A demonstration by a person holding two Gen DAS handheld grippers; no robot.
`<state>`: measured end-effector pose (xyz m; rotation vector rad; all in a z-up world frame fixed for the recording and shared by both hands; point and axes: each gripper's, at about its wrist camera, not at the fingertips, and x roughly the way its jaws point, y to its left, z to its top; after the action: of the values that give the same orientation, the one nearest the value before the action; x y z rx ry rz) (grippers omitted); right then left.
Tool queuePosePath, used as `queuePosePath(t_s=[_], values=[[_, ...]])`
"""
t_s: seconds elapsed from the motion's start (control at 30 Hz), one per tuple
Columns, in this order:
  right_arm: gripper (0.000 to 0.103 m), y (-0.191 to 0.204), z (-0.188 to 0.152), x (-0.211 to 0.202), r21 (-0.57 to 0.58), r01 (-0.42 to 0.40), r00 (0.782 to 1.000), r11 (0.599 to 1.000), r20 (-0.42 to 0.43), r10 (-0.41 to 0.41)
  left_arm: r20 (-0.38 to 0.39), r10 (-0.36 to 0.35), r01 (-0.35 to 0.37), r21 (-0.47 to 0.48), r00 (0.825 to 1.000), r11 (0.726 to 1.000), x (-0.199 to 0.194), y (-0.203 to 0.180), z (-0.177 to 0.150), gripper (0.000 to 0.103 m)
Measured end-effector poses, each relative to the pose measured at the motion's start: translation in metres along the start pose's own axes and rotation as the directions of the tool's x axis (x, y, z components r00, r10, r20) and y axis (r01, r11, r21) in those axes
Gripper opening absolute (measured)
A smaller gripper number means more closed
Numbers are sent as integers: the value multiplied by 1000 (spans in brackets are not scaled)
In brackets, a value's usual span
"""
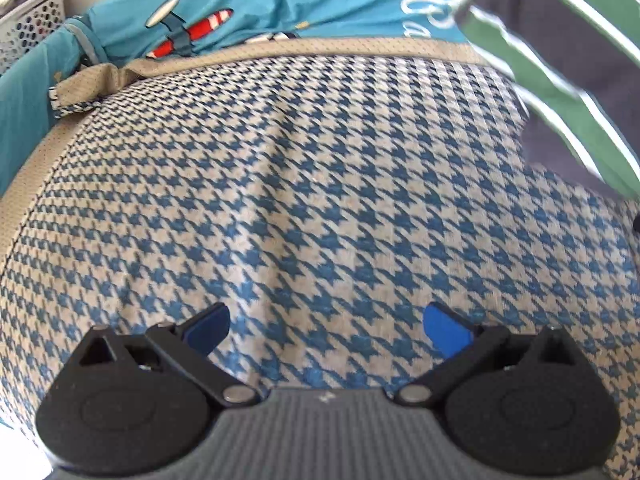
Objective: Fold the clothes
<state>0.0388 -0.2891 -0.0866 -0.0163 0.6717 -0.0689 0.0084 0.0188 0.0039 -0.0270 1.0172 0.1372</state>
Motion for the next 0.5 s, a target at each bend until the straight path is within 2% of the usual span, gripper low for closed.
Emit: queuePosePath(t_s=[0.13,0.3,0.5], values=[[103,0,0,0,0,0,1000,1000,0,0,-3,-47,47,-6,999,999,-9,6,2,103],[103,0,0,0,0,0,1000,1000,0,0,4,-49,49,42,999,998,-17,1,-6,103],[103,0,0,0,0,0,1000,1000,0,0,-7,-53,53,48,999,997,-17,-1,-8,103]])
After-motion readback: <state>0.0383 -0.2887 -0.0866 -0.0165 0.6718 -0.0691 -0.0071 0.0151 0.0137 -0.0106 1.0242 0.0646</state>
